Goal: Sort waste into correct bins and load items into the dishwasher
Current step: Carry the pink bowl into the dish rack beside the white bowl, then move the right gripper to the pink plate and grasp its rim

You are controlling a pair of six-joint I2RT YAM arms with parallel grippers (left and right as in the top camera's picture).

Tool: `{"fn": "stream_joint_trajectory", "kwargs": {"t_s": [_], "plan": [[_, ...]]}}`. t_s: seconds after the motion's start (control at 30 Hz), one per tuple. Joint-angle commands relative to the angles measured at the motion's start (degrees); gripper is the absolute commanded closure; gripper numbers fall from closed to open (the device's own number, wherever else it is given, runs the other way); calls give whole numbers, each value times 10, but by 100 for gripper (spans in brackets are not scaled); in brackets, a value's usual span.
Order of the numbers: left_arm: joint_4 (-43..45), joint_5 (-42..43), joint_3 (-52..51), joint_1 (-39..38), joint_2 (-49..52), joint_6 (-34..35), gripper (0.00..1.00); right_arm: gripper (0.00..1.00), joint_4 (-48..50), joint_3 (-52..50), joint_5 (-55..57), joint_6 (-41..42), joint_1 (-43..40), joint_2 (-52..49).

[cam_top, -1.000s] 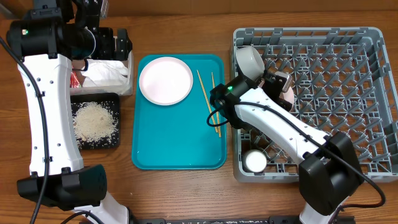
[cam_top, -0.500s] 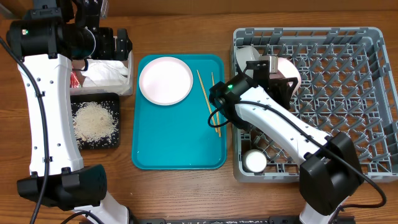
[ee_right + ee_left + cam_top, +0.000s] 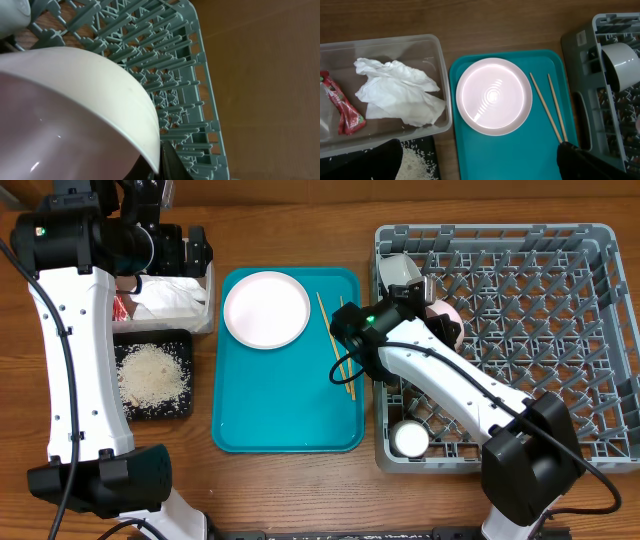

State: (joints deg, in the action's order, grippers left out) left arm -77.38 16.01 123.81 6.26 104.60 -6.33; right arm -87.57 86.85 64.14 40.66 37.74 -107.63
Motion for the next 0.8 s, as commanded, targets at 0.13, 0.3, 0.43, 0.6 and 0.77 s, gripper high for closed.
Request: {"fn": "stream_joint_trajectory", "kwargs": {"t_s": [0.13,0.3,0.43,0.6,0.77], "plan": [[0,-1,4,1,-4,-3,0,96,25,-42,66,-2,-18,1],[0,-1,4,1,-4,-3,0,96,61,-44,64,-7,-18,1],[0,-1,4,1,-4,-3,0,96,52,-44,-1,-7,-10,1],[0,-1,4,1,-4,-3,0,96,31,-44,-50,-6,12,1],[0,-1,4,1,-4,-3,0,80,6,-37,-61,-6,44,1]]}}
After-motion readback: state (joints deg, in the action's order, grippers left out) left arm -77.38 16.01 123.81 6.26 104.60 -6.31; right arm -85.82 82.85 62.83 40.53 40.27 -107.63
